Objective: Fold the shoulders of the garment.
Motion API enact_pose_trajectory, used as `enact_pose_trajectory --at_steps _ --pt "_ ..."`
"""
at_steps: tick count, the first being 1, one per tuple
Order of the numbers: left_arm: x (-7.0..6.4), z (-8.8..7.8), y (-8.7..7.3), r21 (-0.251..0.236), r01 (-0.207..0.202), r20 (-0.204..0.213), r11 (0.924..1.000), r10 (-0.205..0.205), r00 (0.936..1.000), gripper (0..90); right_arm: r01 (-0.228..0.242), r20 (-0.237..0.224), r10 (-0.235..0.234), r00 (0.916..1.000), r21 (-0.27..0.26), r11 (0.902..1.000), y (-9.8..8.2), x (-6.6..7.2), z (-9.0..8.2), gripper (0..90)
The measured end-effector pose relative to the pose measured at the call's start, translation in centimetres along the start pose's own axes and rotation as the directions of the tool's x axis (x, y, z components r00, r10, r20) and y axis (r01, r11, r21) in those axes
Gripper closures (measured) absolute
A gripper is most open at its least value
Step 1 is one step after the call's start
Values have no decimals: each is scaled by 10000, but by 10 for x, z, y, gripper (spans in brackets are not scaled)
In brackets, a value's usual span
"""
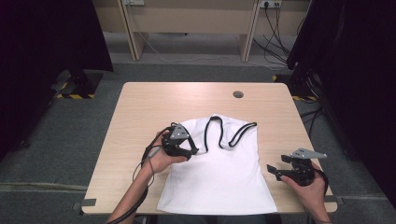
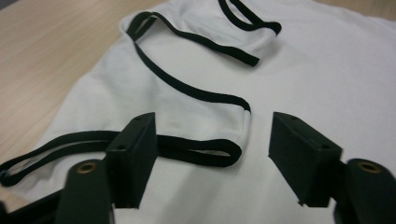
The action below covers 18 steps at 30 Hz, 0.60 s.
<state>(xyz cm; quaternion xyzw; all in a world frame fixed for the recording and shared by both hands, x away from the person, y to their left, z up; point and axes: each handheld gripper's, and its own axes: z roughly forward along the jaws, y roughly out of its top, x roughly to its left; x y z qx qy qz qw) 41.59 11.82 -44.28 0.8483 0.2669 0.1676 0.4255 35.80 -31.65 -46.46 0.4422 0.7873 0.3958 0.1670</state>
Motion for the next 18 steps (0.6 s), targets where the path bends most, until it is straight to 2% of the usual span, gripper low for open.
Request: enact_pose_trajectory --at_steps 5,7,10,14,18 --pt "-1 -12 -11 -357 453 -250 9983 -462 9986 230 769 -223 -769 9968 -14 9970 32 13 13 227" --pt "-3 -15 -15 -393 510 -320 9979 -523 9981 221 1262 -255 -1260 9917 56 9920 46 20 21 262" --pt "-5 -21 -19 -483 534 -357 9974 -552 9978 216 1968 -396 -1958 9798 232 9802 67 30 35 330" --pt "-7 -27 -22 -550 566 -353 9969 -586 9977 208 2416 -804 -2362 9684 656 9682 87 40 57 399" --pt "-6 -30 -25 -566 651 -406 9963 -674 9969 199 2613 -1100 -2503 9619 1001 9601 96 47 77 472"
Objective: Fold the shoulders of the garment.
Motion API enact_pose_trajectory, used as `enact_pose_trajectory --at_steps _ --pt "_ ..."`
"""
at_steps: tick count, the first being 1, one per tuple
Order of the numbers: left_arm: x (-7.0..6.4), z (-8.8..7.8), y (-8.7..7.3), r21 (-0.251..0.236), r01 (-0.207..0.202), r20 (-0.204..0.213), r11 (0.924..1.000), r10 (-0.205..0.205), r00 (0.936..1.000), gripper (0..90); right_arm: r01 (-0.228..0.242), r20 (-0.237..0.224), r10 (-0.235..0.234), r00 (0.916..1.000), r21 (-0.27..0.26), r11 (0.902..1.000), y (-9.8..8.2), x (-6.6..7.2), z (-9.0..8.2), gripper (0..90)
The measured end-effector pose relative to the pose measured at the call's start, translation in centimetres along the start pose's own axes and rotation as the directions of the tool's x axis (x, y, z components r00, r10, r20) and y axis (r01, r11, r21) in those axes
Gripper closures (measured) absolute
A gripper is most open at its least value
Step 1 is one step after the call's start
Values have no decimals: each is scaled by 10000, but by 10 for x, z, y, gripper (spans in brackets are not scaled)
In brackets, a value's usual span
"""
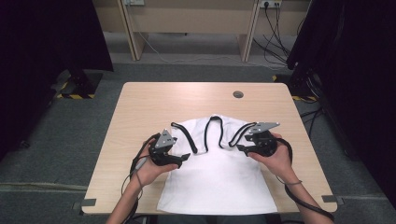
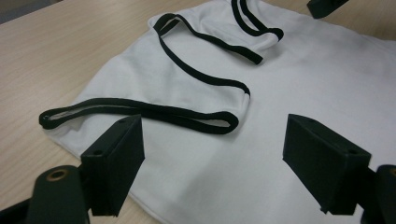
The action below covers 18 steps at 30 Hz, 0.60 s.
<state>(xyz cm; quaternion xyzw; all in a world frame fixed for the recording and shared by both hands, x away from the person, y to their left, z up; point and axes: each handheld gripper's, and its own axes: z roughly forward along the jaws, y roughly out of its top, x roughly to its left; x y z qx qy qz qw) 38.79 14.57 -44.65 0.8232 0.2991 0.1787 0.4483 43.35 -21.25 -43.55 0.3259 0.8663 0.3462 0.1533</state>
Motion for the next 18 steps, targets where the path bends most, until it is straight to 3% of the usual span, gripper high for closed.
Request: enact_pose_trajectory --at_steps 7,14,18 --pt "3 -4 -3 -128 209 -140 9997 -210 9997 192 522 -184 -514 9985 483 9975 14 5 21 535" --pt "3 -2 -3 -29 166 -77 9999 -166 9998 190 1053 -509 -1011 9936 870 9906 22 13 40 612" --pt "2 -2 -1 -59 135 -56 9999 -135 9999 189 1277 -505 -1229 9911 1074 9860 22 17 46 740"
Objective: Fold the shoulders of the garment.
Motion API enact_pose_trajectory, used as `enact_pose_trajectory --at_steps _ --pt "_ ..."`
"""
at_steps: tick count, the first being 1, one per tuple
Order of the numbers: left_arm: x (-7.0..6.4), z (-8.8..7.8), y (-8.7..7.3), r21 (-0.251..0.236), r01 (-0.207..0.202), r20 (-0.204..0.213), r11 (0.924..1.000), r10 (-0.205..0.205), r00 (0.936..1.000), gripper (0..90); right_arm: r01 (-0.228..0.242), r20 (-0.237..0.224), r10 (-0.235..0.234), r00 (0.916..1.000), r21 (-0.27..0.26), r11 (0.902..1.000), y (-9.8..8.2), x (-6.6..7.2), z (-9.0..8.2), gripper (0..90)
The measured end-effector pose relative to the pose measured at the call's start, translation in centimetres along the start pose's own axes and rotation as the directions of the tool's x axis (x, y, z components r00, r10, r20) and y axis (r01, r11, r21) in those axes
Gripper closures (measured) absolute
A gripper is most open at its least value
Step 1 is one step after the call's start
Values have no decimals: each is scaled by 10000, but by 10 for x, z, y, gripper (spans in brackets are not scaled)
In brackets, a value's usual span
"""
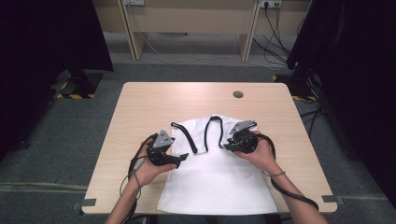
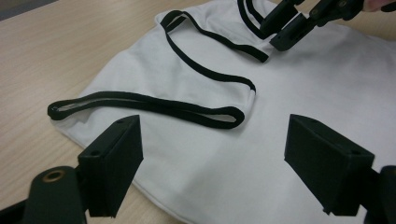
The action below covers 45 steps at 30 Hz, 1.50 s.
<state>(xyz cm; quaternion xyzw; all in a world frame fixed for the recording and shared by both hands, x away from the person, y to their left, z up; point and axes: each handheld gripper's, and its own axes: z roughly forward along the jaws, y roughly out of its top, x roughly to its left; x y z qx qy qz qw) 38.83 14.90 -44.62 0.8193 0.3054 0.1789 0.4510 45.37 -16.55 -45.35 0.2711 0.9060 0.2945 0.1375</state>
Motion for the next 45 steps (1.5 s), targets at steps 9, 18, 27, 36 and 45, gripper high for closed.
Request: enact_pose_trajectory --at_steps 9,18,27,36,45 --pt "3 2 -1 39 82 -83 10000 -82 9999 190 -35 -151 31 9999 -222 9997 -7 5 -10 815" --pt "8 4 1 18 178 -193 9998 -177 9997 190 -209 -610 190 9980 -316 9993 -16 7 -14 812" --pt "9 8 1 -126 247 -292 9996 -251 9993 190 -320 -592 287 9978 -556 9979 -19 6 -18 653" --pt "9 10 0 -250 350 -367 9991 -359 9987 189 -1200 -613 1144 9915 -980 9879 -27 -2 -26 338" --pt "18 11 -2 -418 687 -684 9968 -715 9951 188 -2312 -320 2291 9729 -1551 9605 -43 -22 -44 198"
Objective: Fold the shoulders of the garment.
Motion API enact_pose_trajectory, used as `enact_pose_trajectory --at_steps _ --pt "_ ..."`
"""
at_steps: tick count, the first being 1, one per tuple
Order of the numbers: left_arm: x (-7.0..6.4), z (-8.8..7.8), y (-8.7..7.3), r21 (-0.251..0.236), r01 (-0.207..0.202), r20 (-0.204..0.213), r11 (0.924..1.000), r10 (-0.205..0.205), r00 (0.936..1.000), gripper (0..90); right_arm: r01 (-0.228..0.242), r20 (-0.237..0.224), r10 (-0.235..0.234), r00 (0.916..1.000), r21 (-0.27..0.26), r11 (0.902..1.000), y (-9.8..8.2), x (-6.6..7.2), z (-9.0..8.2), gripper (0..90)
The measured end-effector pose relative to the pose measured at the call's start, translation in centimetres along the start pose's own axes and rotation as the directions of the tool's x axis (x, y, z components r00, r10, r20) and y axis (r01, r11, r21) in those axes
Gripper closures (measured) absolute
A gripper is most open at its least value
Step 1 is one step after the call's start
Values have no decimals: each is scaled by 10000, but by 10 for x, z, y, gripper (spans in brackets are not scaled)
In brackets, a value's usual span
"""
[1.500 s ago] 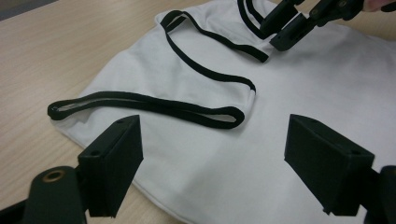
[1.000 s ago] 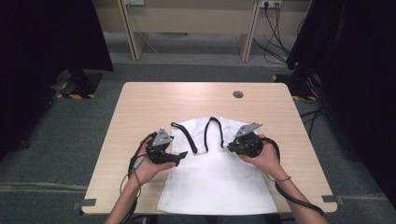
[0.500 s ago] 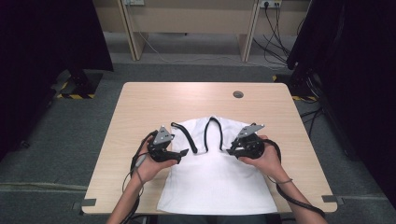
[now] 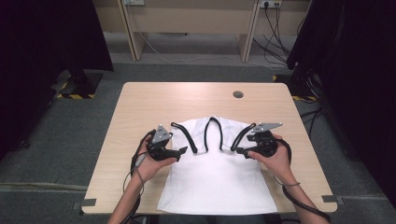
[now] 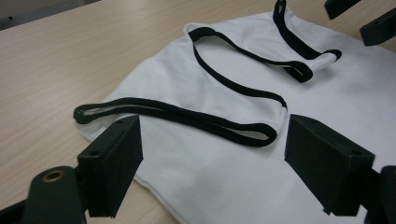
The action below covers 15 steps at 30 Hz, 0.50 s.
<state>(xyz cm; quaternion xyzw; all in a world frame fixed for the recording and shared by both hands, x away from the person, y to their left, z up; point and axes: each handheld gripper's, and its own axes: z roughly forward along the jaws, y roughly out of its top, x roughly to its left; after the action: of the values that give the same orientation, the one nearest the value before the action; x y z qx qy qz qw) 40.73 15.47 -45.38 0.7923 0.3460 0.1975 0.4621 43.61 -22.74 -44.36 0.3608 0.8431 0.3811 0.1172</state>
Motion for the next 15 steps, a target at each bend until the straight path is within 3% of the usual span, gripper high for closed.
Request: enact_pose_trajectory --at_steps 7,15 --pt "9 1 6 -166 268 -389 9995 -275 9989 185 -662 473 685 9965 -476 9967 -6 -23 -22 182" --pt "7 -2 8 -165 201 -388 9997 -208 9990 184 -875 755 933 9928 -762 9932 -13 -30 -36 180"
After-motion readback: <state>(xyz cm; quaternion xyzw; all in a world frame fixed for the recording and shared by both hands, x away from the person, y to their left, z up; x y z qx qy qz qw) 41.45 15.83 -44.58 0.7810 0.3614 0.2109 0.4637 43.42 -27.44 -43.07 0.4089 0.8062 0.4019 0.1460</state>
